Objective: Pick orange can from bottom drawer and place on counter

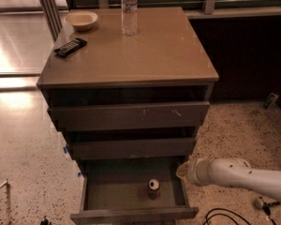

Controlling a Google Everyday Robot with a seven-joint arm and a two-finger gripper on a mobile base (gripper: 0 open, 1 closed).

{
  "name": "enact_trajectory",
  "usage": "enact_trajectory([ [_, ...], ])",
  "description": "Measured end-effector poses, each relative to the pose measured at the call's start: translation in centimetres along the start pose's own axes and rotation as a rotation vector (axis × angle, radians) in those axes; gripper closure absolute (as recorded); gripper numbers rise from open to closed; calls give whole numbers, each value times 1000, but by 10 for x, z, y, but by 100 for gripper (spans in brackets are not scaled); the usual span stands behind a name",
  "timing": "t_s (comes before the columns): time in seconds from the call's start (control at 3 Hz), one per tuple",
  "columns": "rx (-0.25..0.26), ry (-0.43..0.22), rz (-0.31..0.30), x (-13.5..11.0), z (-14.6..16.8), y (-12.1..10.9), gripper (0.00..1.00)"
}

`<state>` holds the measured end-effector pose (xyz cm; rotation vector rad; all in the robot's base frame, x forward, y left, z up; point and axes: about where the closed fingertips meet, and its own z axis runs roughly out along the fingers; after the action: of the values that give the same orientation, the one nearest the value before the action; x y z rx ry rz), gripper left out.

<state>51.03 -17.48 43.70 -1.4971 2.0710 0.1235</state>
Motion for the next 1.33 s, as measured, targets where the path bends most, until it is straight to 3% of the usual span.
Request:
enact_trajectory([
  [0.33,-22,-17,42,10,28,6,100],
  [1.0,-15,-7,31,17,42,5,100],
  [1.33,-23,-36,18,27,78,7,100],
])
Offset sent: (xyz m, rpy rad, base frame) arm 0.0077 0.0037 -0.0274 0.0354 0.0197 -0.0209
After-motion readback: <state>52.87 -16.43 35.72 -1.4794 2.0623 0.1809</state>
